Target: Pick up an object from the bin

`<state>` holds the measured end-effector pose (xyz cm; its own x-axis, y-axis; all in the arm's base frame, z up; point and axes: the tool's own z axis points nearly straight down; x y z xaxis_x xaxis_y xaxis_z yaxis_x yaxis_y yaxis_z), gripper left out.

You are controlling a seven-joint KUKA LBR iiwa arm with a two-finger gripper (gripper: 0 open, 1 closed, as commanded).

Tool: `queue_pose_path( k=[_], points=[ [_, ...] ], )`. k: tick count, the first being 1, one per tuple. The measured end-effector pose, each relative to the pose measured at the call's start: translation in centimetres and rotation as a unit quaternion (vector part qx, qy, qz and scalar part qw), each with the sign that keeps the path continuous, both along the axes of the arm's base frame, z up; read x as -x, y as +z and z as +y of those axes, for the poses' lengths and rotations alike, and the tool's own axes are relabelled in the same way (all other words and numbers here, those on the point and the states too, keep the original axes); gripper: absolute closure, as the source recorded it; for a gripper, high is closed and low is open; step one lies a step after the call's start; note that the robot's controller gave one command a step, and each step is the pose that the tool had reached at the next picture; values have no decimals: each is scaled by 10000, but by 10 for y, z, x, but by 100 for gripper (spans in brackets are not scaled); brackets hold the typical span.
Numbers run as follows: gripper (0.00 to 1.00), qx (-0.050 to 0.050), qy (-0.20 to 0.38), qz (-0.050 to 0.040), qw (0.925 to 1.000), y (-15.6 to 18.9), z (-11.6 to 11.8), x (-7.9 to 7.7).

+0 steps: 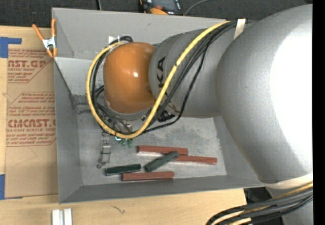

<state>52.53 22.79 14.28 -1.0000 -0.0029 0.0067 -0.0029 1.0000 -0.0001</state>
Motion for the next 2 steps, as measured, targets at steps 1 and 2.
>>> queue_pose_path(
  k=[1,2],
  points=[
    [0,10,1,-9,10000,-77,-60,41],
    [0,4,-380,-41,9993,-42,-105,37]
  ],
)
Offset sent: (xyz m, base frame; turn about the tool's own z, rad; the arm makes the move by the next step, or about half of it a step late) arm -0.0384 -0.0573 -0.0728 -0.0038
